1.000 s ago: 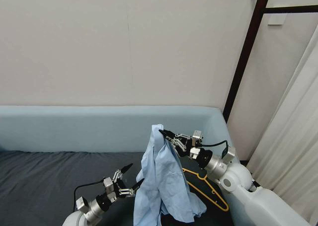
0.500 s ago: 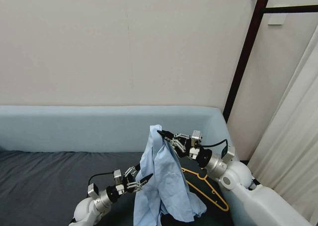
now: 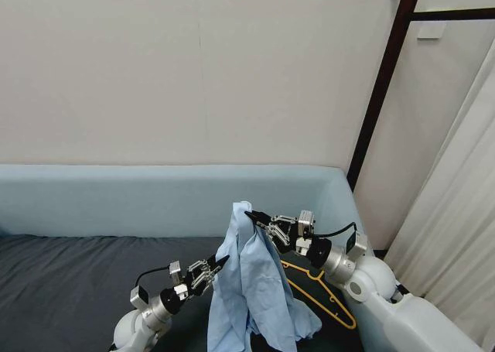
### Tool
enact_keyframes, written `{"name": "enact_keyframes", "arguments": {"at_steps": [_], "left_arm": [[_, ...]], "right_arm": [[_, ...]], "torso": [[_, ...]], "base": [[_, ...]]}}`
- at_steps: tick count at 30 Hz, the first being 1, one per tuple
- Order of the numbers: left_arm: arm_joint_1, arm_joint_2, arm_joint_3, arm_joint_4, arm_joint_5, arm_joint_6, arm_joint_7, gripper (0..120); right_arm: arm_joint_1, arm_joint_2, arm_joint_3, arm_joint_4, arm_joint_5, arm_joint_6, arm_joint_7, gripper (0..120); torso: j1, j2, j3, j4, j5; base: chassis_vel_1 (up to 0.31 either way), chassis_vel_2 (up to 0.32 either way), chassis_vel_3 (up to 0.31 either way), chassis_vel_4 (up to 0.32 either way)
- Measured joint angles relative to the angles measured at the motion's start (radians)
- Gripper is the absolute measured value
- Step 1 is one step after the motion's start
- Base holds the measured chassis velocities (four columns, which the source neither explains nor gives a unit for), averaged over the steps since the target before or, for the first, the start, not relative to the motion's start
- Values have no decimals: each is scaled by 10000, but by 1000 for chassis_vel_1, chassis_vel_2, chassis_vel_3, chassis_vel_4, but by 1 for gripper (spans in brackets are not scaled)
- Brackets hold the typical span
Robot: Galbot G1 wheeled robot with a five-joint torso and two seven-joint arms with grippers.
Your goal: Pick up the clothes from the sofa and hang them on the clothes hanger.
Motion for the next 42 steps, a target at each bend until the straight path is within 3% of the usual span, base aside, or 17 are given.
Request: {"name": "enact_keyframes", "arguments": {"at_steps": [8, 12, 13, 15, 16, 17, 20, 25, 29, 32, 33, 34, 37, 38, 41, 42], "left_arm": [[325, 195, -51, -1037, -493, -521, -1198, 0], [703, 818, -197, -3029, -1110, -990, -2545, 0], [703, 818, -197, -3029, -1110, -990, -2545, 0], [662, 1871, -491, -5299, -1491, -1055, -3537, 0], [662, 1871, -491, -5299, -1491, -1055, -3537, 0], [514, 2326, -708, -6002, -1560, -1040, -3809, 0], [425, 2884, -1147, -6632, -1560, -1018, -4080, 0], [609, 2974, -1362, -6508, -1077, -1144, -4377, 0], [871, 2625, -1220, -6015, 127, -1211, -4553, 0], [1066, 2290, -947, -5328, 2013, -1172, -4757, 0], [1066, 2290, -947, -5328, 2013, -1172, -4757, 0], [1129, 2177, -829, -5003, 2824, -1130, -4819, 0], [1217, 2005, -634, -4492, 3903, -968, -4934, 0], [1217, 2005, -634, -4492, 3903, -968, -4934, 0], [1191, 1972, -583, -4190, 4537, -650, -4973, 0], [1191, 1972, -583, -4190, 4537, -650, -4973, 0]], "right_arm": [[-82, -43, 229, -210, 1127, -78, -63, 0], [112, 78, 435, -483, 2750, -289, -48, 0], [112, 78, 435, -483, 2750, -289, -48, 0], [718, 266, 458, -628, 3745, -458, -110, 0], [718, 266, 458, -628, 3745, -458, -110, 0], [1095, 322, 430, -513, 4211, -556, -103, 0], [1741, 423, 373, -109, 4840, -787, 156, 0], [2077, 662, 34, 168, 4836, -925, 970, 0], [1623, 808, -392, -354, 3660, -1036, 1696, 0], [865, 865, -708, -1038, 2343, -1182, 1871, 0], [865, 865, -708, -1038, 2343, -1182, 1871, 0], [463, 886, -761, -1342, 1685, -1275, 1773, 2], [-219, 972, -706, -1840, -130, -1228, 1560, 15], [-219, 972, -706, -1840, -130, -1228, 1560, 15], [-722, 995, -487, -1950, -2451, -1012, 2706, 30], [-722, 995, -487, -1950, -2451, -1012, 2706, 30]], "torso": [[-1, 0, 0, -1, 0], [-1, 1, 0, -2, 1], [-1, 1, 0, -2, 1], [-2, 1, 0, 1, 2], [-2, 1, 0, 1, 2], [-1, 0, 0, -1, 0], [-1, 1, 0, 0, 0], [-2, 2, -2, 3, -4], [-1, 1, 0, 2, -1], [0, 0, 0, -2, 0], [0, 0, 0, -2, 0], [-1, 1, 1, -3, 0], [-1, 0, 1, -3, 2], [-1, 0, 1, -3, 2], [-1, 0, 0, 0, 0], [-1, 0, 0, 0, 0]], "base": [[0, 0, 0, 0], [0, 0, 0, 0], [0, 0, 0, 0], [0, 0, 0, 0], [0, 0, 0, 0], [0, 0, 0, 0], [0, 0, 0, 0], [0, 0, 0, 0], [0, 0, 0, 0], [0, 0, 0, 0], [0, 0, 0, 0], [0, 0, 0, 0], [0, 0, 0, 0], [0, 0, 0, 0], [0, 0, 0, 0], [0, 0, 0, 0]]}}
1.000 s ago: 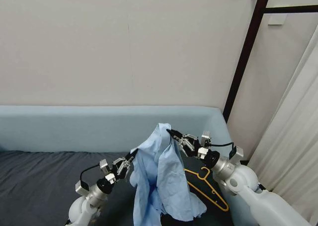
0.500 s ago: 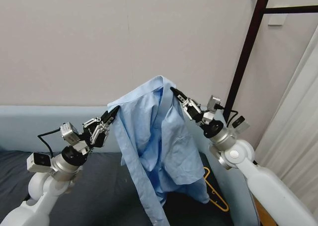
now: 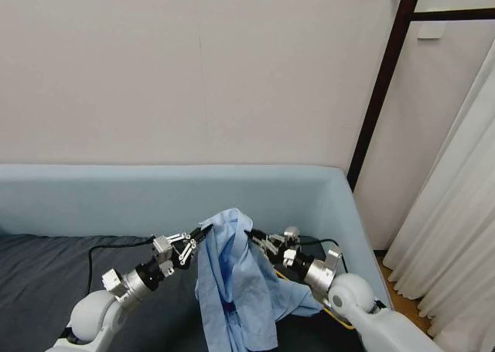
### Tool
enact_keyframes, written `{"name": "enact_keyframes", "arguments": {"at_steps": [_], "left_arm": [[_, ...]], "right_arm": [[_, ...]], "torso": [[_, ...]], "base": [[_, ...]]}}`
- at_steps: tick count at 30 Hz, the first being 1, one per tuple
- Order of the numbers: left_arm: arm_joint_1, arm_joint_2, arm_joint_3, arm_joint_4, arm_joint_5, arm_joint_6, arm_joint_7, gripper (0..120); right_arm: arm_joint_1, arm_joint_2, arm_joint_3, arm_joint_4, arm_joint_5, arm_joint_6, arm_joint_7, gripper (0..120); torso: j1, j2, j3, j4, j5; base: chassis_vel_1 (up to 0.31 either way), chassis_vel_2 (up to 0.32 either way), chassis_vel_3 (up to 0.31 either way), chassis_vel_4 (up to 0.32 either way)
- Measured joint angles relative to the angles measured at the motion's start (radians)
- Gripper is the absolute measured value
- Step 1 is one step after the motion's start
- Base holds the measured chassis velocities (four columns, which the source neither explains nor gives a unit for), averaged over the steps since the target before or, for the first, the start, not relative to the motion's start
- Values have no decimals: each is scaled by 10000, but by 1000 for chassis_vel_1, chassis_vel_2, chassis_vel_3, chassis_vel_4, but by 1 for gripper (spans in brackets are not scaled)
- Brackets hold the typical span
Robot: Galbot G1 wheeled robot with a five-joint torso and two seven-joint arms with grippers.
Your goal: Pick up the clothes from the sofa and hang them on the clothes hanger.
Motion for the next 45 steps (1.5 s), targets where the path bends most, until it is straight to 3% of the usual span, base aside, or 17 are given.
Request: {"name": "enact_keyframes", "arguments": {"at_steps": [4, 7, 12, 14, 16, 20, 22, 27, 28, 31, 33, 39, 45], "left_arm": [[-59, 186, -33, 150, 371, 328, 24, 0], [-67, 284, -55, 212, 382, 396, 33, 0], [-120, 334, -75, 295, 327, 491, -29, 0], [-162, 319, -75, 338, 248, 531, -79, 0], [-166, 298, -74, 340, 180, 543, -89, 0], [-89, 214, -70, 241, -9, 546, -99, 0], [-50, 213, -68, 201, -150, 545, -120, 0], [32, 228, -74, 17, -615, 665, -305, 0], [32, 228, -74, 17, -615, 665, -305, 0], [29, 262, -92, -100, -771, 678, -326, 0], [34, 266, -103, -160, -823, 682, -330, 0], [37, 250, -117, -263, -880, 689, -337, 0], [29, 225, -110, -365, -1033, 680, -407, 0]], "right_arm": [[-494, 19, 16, 277, -1606, 293, 2703, 47], [-849, 48, 22, 555, -2017, 320, 3626, 57], [-1619, -22, 21, 1356, -2075, 536, 3879, 72], [-2024, -144, -78, 1791, -1956, 609, 3381, 84], [-2190, -201, -176, 1950, -1838, 584, 3146, 88], [-2449, -221, -841, 2213, -1029, -183, 3184, 100], [-2423, -180, -998, 2213, -866, -445, 3324, 100], [-1890, 138, -1505, 2333, 321, -2630, 4833, 100], [-1890, 138, -1505, 2333, 321, -2630, 4833, 100], [-1604, 319, -1813, 2826, 1597, -4346, 6475, 100], [-1512, 435, -1956, 2979, 2150, -4825, 7070, 100], [-1323, 1059, -2553, 2610, 2378, -4741, 7687, 100], [-1031, 1870, -2880, 1150, 1185, -3765, 7746, 85]], "torso": [[0, 0, 0, 0, 0], [0, 0, 0, 1, 0], [0, 1, 0, 0, 0], [0, 1, -1, -2, -1], [0, 0, -1, -1, -2], [0, 1, -1, -1, 0], [-1, 0, -1, -1, 0], [0, 0, 0, 0, -1], [0, 0, 0, 0, -1], [0, 1, 0, 1, -2], [0, 1, -1, 0, -2], [0, 1, 0, 0, -1], [0, 0, 0, 0, -1]], "base": [[0, 0, 0, 0], [0, 0, 0, 0], [0, 0, 0, 0], [0, 0, 0, 0], [0, 0, 0, 0], [0, 0, 0, 0], [0, 0, 0, 0], [0, 0, 0, 0], [0, 0, 0, 0], [0, 0, 0, 0], [0, 0, 0, 0], [0, 0, 0, 0], [0, 0, 0, 0]]}}
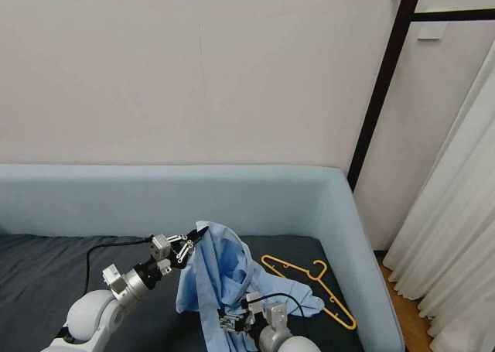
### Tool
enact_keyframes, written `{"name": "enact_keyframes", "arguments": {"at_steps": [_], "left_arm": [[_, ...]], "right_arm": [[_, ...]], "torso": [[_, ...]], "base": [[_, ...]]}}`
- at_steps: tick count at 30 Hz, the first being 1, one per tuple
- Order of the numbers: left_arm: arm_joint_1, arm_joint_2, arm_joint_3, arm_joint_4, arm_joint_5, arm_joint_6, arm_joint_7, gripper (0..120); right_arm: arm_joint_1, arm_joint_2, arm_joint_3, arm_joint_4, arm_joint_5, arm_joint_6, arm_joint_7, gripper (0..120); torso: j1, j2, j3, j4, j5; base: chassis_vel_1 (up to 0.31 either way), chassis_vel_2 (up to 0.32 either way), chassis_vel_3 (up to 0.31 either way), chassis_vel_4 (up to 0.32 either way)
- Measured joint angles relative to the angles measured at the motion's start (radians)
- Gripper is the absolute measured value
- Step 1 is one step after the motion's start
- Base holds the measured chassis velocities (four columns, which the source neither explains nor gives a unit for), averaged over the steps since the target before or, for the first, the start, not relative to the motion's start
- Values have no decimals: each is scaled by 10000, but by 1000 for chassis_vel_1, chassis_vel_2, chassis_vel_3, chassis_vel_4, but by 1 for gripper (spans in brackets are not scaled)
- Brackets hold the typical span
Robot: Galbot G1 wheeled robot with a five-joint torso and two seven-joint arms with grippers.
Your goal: Pick up the clothes from the sofa and hang them on the clothes hanger.
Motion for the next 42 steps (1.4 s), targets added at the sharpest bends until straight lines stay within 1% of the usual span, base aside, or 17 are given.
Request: {"name": "enact_keyframes", "arguments": {"at_steps": [5, 7, 8, 10, 12, 13, 17, 18, 22, 28, 29, 31, 32, 36, 37, 40, 42], "left_arm": [[35, 44, -31, -85, -55, -8, -4, 0], [42, 57, -53, -91, -73, -19, -7, 0], [42, 57, -53, -91, -73, -19, -7, 0], [39, 58, -62, -82, -76, -36, -12, 0], [11, 59, -62, -26, -76, -55, -15, 0], [11, 59, -62, -26, -76, -55, -15, 0], [-80, 35, -14, 80, -77, -84, -26, 0], [-80, 35, -14, 80, -77, -84, -26, 0], [-158, 3, 50, 159, -77, -97, -35, 0], [-211, -3, 66, 240, -89, -178, -63, 0], [-232, 9, 65, 258, -110, -210, -88, 0], [-296, 55, 41, 272, -179, -271, -209, 0], [-296, 55, 41, 272, -179, -271, -209, 0], [-534, 98, -37, 405, -340, -598, -693, 0], [-534, 98, -37, 405, -340, -598, -693, 0], [-766, 180, -49, 612, -552, -967, -1042, 0], [-930, 295, -4, 673, -768, -1192, -1382, 0]], "right_arm": [[157, 310, -123, -387, -174, 72, 454, 68], [205, 428, -177, -492, -248, 72, 681, 58], [205, 428, -177, -492, -248, 72, 681, 58], [212, 471, -207, -510, -288, 68, 777, 49], [175, 471, -240, -480, -376, 54, 812, 38], [175, 471, -240, -480, -376, 54, 812, 38], [75, 391, -232, -424, -536, 7, 810, 22], [75, 391, -232, -424, -536, 7, 810, 22], [-31, 305, -110, -427, -705, 66, 676, 4], [-190, 49, 178, -95, -759, 421, 302, 0], [-236, -146, 320, 167, -707, 601, 26, 0], [-325, -734, 745, 863, -376, 993, -1355, 0], [-325, -734, 745, 863, -376, 993, -1355, 0], [-222, -1961, 2208, 1374, 305, 2584, -5588, 0], [-222, -1961, 2208, 1374, 305, 2584, -5588, 0], [356, -2905, 3309, 1436, 1848, 3446, -8389, 0], [914, -3502, 3734, 1510, 2735, 3567, -9521, 0]], "torso": [[0, 0, 0, 0, 0], [0, 0, 0, 0, 1], [0, 0, 0, 0, 1], [0, 0, 0, 0, 0], [0, 0, 0, 0, 0], [0, 0, 0, 0, 0], [0, 0, 0, 0, 1], [0, 0, 0, 0, 1], [0, 0, 0, 0, 1], [1, 0, 0, 1, 3], [0, 0, 0, 1, 2], [0, 0, 0, 0, 4], [0, 0, 0, 0, 4], [0, 0, 0, -2, 4], [0, 0, 0, -2, 4], [1, -1, 0, -2, 5], [1, 0, 0, 0, 3]], "base": [[0, 0, 0, 0], [0, 0, 0, 0], [0, 0, 0, 0], [0, 0, 0, 0], [0, 0, 0, 0], [0, 0, 0, 0], [0, 0, 0, 0], [0, 0, 0, 0], [0, 0, 0, 0], [0, 0, 0, 0], [0, 0, 0, 0], [0, 0, 0, 0], [0, 0, 0, 0], [0, 0, 0, 0], [0, 0, 0, 0], [0, 0, 0, 0], [0, 0, 0, 0]]}}
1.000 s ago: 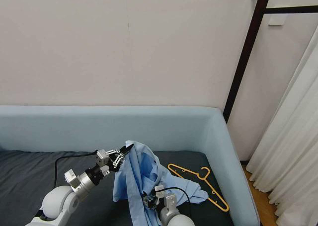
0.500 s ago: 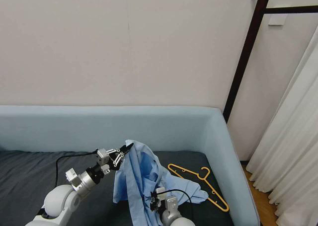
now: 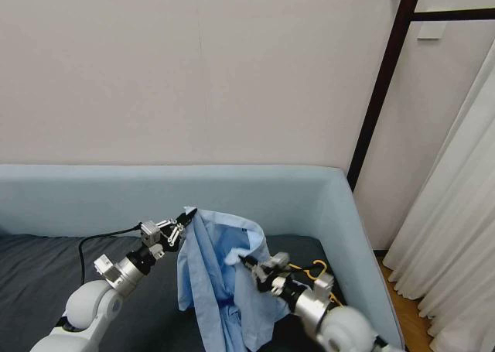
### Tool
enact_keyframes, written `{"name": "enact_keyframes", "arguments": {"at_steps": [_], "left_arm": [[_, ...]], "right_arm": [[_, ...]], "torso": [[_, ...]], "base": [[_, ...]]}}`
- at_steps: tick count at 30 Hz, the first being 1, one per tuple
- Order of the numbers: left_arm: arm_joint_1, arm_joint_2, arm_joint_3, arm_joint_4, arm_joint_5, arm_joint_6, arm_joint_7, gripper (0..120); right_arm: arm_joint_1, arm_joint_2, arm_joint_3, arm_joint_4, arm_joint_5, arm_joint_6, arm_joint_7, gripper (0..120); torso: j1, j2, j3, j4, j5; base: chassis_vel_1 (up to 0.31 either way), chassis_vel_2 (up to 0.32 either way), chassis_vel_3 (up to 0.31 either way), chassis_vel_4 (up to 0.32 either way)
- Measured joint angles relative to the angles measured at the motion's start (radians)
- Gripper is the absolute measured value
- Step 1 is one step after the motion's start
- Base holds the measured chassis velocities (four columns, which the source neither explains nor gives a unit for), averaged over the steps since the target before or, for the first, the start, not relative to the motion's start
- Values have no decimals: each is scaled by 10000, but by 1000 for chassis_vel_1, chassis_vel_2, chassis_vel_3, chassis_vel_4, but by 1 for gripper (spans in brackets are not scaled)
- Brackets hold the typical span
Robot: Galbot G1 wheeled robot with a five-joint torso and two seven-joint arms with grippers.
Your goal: Pick up the clothes from the sofa and hang them on the clothes hanger.
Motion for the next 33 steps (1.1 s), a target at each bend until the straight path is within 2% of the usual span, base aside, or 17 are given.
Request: {"name": "enact_keyframes", "arguments": {"at_steps": [1, 5, 6, 10, 11, 14, 16, 23, 26, 28, 30, 31, 33], "left_arm": [[0, 0, 0, 0, 0, 0, 0, 0], [-406, 375, 69, -313, -824, -317, -459, 0], [-406, 375, 69, -313, -824, -317, -459, 0], [-702, 1001, -104, -1220, -1824, -421, -791, 0], [-702, 1001, -104, -1220, -1824, -421, -791, 0], [-1092, 1651, -318, -1870, -2426, -408, -1138, 0], [-1327, 1896, -348, -2016, -2600, -308, -1250, 0], [-2586, 2875, -255, -2075, -2999, 288, -1679, 0], [-2775, 3054, -274, -1997, -2998, 435, -1783, 0], [-2638, 3078, -404, -1936, -2773, 673, -2102, 0], [-2229, 2845, -408, -1948, -2306, 769, -2285, 0], [-2229, 2845, -408, -1948, -2306, 769, -2285, 0], [-1791, 2513, -344, -1978, -1778, 827, -2342, 0]], "right_arm": [[0, 0, 0, 0, 0, 0, 0, 0], [1398, -1203, 244, 57, 1434, -200, -1418, 0], [1398, -1203, 244, 57, 1434, -200, -1418, 0], [2714, -1977, 170, -192, 2542, -609, -2298, 0], [2714, -1977, 170, -192, 2542, -609, -2298, 0], [3857, -2236, -15, -401, 3370, -848, -2495, 0], [4381, -2264, -167, -489, 3634, -916, -2511, 0], [6505, -2090, -1015, -1058, 4245, -1278, -2800, 0], [6871, -1989, -1275, -1284, 4261, -1322, -2967, 0], [7014, -1782, -1566, -1667, 3903, -1435, -3637, 0], [6700, -1635, -1587, -2041, 2777, -1630, -4744, 0], [6700, -1635, -1587, -2041, 2777, -1630, -4744, 0], [6259, -1508, -1483, -2451, 1389, -1843, -5889, 0]], "torso": [[0, 0, 0, 0, 0], [1, 0, 1, 0, -1], [1, 0, 1, 0, -1], [1, 0, 1, -1, 0], [1, 0, 1, -1, 0], [0, 0, 0, 0, -1], [0, 0, 0, -1, -1], [0, 0, -1, -1, -3], [1, 0, 0, -1, -3], [0, 0, -1, 1, -2], [0, -1, -1, 2, -5], [0, -1, -1, 2, -5], [0, -1, 1, 1, -2]], "base": [[0, 0, 0, 0], [0, 0, 0, 0], [0, 0, 0, 0], [0, 0, 0, 0], [0, 0, 0, 0], [0, 0, 0, 0], [0, 0, 0, 0], [0, 0, 0, 0], [0, 0, 0, 0], [0, 0, 0, 0], [0, 0, 0, 0], [0, 0, 0, 0], [0, 0, 0, 0]]}}
